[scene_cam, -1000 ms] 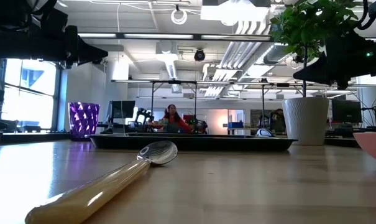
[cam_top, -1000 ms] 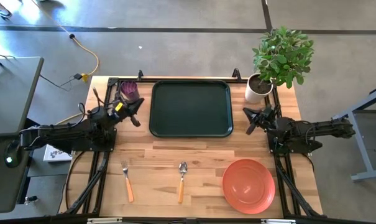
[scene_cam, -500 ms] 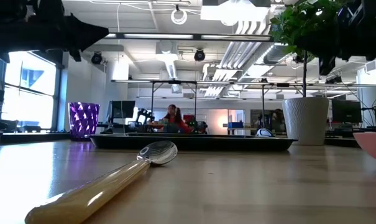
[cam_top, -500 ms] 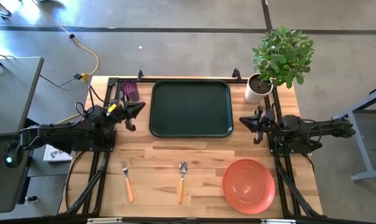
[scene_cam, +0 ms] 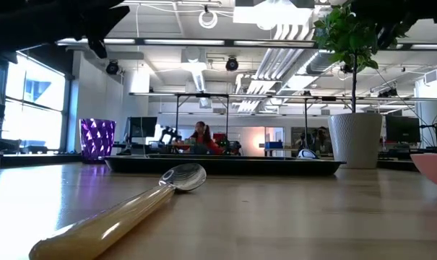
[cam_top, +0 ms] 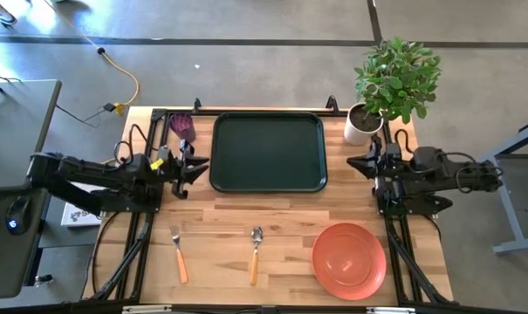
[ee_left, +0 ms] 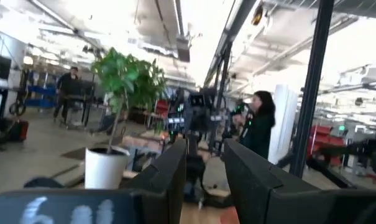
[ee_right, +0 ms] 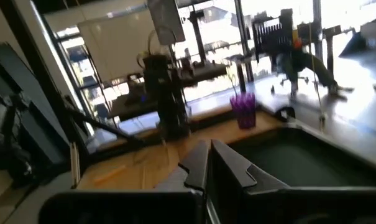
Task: Pick and place plate/cup/fork/spoon on tray
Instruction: Put the orange plate on the black serving tray
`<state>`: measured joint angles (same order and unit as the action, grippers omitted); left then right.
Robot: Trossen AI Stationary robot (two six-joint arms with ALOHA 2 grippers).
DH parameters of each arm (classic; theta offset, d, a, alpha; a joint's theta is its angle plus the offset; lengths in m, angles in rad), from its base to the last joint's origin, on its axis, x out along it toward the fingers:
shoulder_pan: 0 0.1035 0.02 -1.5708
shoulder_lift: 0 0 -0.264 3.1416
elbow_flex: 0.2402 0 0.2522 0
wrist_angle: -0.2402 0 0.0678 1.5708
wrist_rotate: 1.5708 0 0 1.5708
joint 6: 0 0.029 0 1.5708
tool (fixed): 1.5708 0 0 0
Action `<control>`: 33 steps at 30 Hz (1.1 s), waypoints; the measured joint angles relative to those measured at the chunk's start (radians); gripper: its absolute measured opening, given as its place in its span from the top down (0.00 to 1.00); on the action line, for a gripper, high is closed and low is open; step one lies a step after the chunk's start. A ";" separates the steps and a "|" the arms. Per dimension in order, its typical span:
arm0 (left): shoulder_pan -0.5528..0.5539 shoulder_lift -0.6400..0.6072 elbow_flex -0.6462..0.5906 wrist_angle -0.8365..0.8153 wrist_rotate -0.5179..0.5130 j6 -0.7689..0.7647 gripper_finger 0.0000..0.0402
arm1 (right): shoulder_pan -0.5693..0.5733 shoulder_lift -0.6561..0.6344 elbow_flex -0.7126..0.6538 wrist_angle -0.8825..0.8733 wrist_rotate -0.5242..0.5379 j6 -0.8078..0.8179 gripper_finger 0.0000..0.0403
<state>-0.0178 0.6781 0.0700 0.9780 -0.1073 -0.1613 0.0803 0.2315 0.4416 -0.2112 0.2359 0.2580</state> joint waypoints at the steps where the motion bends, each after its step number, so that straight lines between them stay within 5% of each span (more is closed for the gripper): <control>1: -0.031 0.024 0.000 0.012 -0.033 0.006 0.75 | 0.000 0.017 0.014 -0.039 0.000 0.022 0.97; 7: -0.168 0.160 0.057 0.018 -0.321 -0.018 0.75 | 0.000 0.100 0.021 -0.096 0.053 0.080 0.97; 10: -0.190 0.258 0.121 0.010 -0.407 -0.026 0.75 | 0.000 0.150 0.033 -0.068 0.041 -0.033 0.97; 17: -0.195 0.591 0.334 0.011 -0.371 -0.149 0.75 | 0.000 0.290 0.022 0.279 0.010 -0.127 0.97; 25: -0.191 1.012 0.642 0.007 -0.334 -0.151 0.75 | 0.054 0.456 0.068 0.329 -0.148 -0.130 0.91; 33: -0.151 1.271 0.927 -0.126 -0.209 -0.169 0.74 | 0.144 0.566 0.216 0.034 0.203 -0.007 0.76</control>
<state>-0.1686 1.9493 0.9971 0.8516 -0.3167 -0.3305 0.2240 0.7976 0.6572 -0.1772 0.4386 0.2515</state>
